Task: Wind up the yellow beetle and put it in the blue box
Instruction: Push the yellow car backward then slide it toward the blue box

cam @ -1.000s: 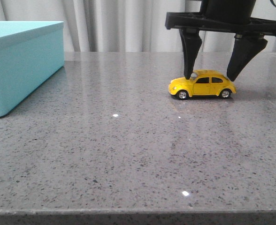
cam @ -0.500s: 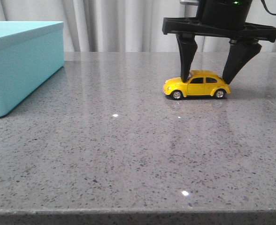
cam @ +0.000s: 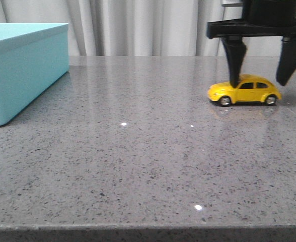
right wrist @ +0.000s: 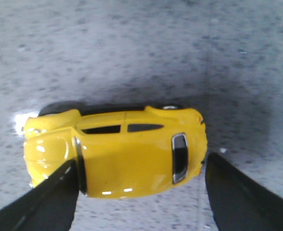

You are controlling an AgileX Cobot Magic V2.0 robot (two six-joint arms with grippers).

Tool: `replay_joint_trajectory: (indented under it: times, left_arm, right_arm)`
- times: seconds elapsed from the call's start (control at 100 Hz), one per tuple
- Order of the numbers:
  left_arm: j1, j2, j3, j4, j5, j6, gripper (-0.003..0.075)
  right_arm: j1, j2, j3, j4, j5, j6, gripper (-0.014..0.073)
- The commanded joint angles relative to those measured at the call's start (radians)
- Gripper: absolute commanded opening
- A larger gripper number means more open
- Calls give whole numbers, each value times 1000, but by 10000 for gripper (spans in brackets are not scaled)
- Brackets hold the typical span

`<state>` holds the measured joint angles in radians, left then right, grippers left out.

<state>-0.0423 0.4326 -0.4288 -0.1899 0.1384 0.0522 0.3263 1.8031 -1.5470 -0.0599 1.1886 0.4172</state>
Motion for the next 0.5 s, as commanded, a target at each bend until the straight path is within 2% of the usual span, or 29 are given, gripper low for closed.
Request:
replay_joint_trajectory:
  times: [0.0,0.25,0.38,0.49]
  left_arm:
    - [1,11,-37,-4,-77,-7,-19]
    - [1,11,-37,-4,-77,-7,-19]
    - [1,11,-37,-4,-77,-7,-19]
    - [1,11,-37,-4,-77,-7,-19]
  right_arm:
    - [-34,-41,-21,-77,28,-8,549]
    - [-74,-70,-21,-202,86,-10,549]
    - [-80,-116,-23,-200,77,-10,549]
    - [-76,-170,-39,-148,68,-21,549]
